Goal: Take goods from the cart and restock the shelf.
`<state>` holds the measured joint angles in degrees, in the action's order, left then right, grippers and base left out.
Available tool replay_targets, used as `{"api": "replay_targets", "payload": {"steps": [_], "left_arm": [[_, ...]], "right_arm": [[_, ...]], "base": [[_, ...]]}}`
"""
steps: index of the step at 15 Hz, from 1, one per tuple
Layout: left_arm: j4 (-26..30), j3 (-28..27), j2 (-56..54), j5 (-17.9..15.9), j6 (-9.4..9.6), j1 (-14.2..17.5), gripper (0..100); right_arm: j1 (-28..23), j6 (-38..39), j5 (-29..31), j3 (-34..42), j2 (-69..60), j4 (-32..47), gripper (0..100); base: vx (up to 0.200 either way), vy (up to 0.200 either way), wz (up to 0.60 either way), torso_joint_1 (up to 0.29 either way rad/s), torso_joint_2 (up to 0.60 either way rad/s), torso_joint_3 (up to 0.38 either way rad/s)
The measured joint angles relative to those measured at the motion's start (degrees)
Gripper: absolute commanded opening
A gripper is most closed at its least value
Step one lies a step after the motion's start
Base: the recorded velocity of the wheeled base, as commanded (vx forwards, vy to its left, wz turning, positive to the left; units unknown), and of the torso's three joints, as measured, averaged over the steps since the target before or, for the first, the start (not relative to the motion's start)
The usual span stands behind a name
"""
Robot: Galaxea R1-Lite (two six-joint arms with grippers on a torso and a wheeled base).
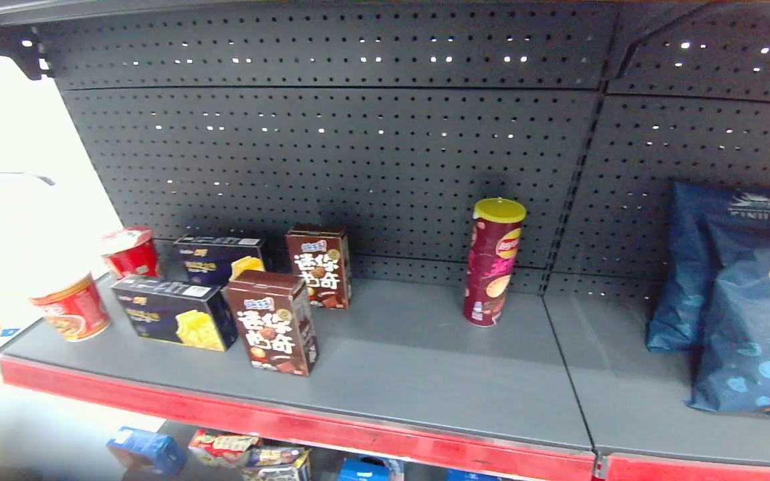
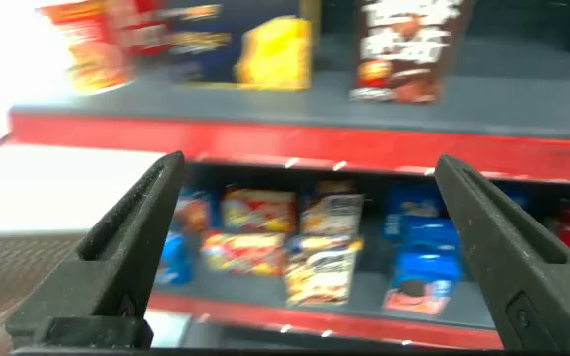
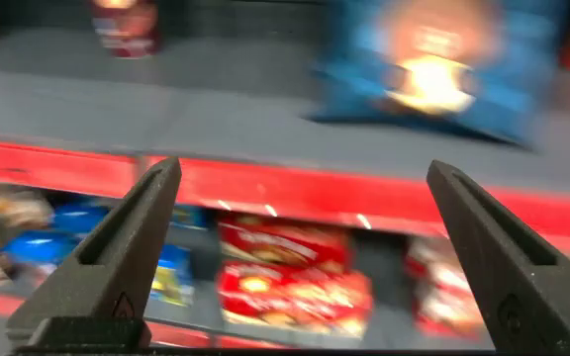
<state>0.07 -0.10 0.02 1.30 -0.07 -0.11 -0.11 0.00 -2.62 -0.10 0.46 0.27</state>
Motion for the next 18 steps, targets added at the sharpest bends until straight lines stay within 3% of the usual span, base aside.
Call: {"api": "replay_targets", "payload": {"steps": [15, 18], "left_arm": [[0.02, 0.0, 0.0, 0.0, 0.0, -0.07, 100], [-0.02, 0.0, 0.0, 0.0, 0.0, -0.05, 100]], "right_arm": [[0.04, 0.07, 0.0, 0.0, 0.0, 0.0, 100], [0.0, 0.1, -0.02, 0.0, 0.0, 0.02, 100]], "base": [[0.0, 0.0, 0.6, 0.003, 0.0, 0.003], [0.0, 0.0, 0.0, 0.0, 0.0, 0.0]]}}
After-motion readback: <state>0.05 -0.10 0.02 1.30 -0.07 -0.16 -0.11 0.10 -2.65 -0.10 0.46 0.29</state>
